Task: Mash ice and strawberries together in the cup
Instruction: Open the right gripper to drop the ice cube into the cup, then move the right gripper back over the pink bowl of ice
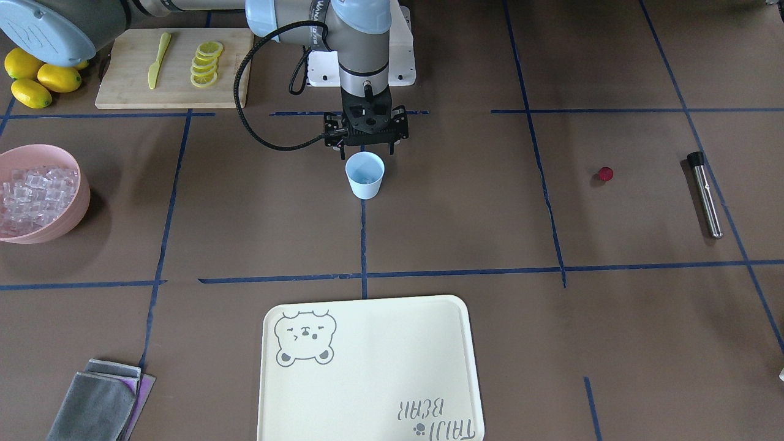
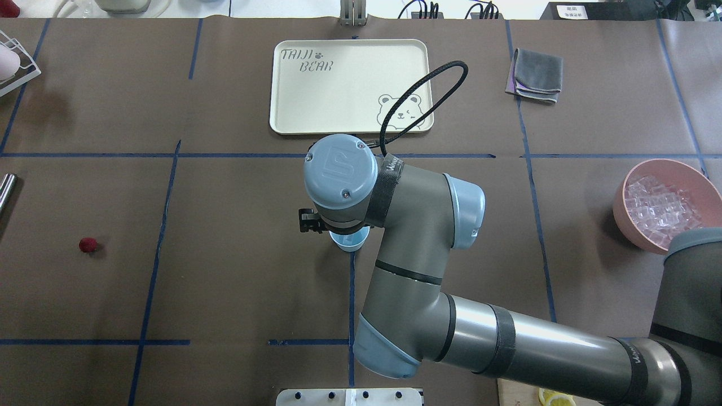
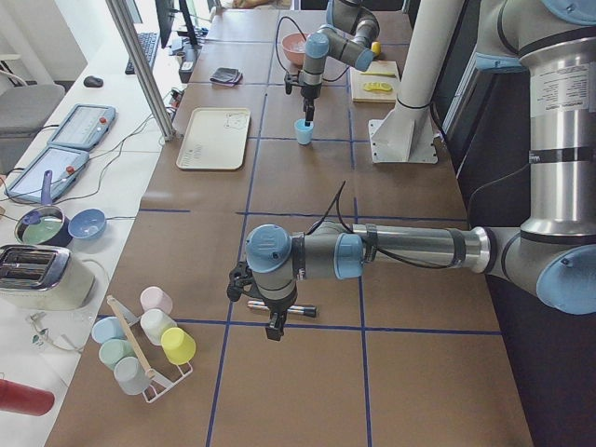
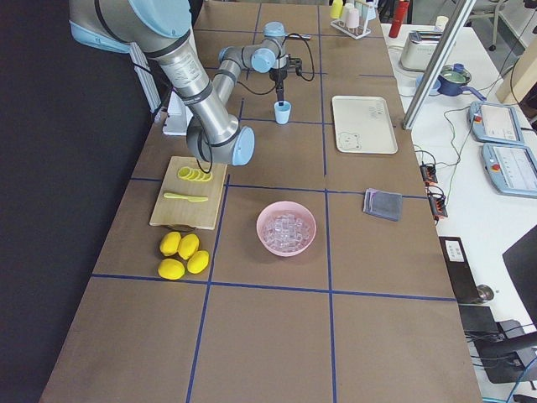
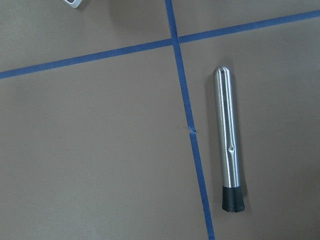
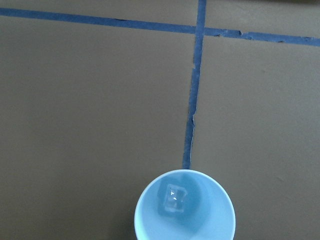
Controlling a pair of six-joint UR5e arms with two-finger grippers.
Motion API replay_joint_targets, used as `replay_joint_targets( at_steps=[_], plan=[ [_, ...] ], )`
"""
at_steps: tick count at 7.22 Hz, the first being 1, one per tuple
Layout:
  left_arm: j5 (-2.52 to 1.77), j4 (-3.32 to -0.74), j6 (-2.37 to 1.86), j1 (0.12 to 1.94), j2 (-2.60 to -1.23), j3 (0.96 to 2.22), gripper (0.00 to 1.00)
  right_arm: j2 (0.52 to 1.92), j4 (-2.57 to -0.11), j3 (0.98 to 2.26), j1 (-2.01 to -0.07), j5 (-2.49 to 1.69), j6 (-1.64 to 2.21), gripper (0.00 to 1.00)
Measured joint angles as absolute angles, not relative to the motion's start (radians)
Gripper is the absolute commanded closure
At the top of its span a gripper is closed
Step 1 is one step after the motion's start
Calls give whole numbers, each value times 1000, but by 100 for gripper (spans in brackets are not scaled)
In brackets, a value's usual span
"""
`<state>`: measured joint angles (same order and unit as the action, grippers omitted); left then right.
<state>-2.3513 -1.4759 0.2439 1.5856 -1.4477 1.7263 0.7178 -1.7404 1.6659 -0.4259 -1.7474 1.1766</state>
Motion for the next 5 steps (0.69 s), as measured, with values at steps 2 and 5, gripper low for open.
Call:
replay_joint_targets(
  at_steps=[2, 5],
  plan=[
    [-2351, -1476, 244, 1586, -1445, 1726, 0, 768, -1741, 1733, -484, -1763, 1157, 1],
    [-2352, -1475, 244, 1585, -1442, 1727, 0, 1024, -1741, 1940, -693, -1942, 970, 1]
  ],
)
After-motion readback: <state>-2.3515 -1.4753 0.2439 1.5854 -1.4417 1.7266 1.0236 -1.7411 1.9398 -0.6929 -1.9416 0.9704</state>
